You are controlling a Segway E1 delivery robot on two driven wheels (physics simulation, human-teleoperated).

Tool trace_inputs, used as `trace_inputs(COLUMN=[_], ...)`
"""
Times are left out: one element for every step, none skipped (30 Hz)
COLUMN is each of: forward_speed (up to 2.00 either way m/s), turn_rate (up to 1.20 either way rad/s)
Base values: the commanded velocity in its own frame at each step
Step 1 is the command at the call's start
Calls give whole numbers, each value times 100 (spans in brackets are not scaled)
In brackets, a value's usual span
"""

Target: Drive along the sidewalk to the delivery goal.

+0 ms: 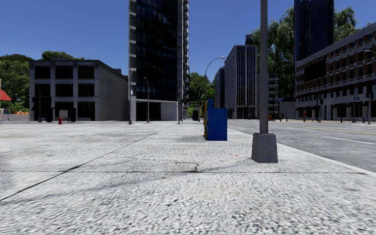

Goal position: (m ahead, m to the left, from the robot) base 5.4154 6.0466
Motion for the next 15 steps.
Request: trace_inputs(forward_speed=[141,141,141,141,141,141,141,141,141,141,141,141,141,141,141], turn_rate=[0,0,0,0,0,0,0,1,14,21,40,49,55,60,61])
